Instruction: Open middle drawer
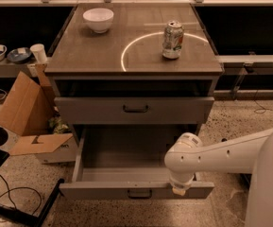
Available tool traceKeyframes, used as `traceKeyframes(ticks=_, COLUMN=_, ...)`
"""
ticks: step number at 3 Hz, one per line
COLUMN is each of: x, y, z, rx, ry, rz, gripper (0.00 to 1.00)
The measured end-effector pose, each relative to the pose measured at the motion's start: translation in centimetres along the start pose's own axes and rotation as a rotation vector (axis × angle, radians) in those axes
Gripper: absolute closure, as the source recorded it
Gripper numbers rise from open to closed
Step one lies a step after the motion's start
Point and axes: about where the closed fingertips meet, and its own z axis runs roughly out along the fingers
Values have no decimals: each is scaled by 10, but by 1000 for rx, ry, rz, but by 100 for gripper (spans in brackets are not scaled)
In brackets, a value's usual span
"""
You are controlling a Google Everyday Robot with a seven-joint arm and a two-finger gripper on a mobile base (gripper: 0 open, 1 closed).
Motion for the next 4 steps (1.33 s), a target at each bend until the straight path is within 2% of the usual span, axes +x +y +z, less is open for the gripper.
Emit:
traceKeyframes(ticks=1, x=0, y=0, z=-1, rx=0, ry=0, rz=0, gripper=100)
traceKeyframes(ticks=2, x=5, y=9, z=1, rx=-8, ry=6, rz=14, gripper=100)
traceKeyframes(ticks=3, x=5, y=9, z=1, rx=-8, ry=6, rz=14, gripper=85)
traceKeyframes(ticks=4, x=5, y=9, z=1, rx=-8, ry=6, rz=14, gripper=65)
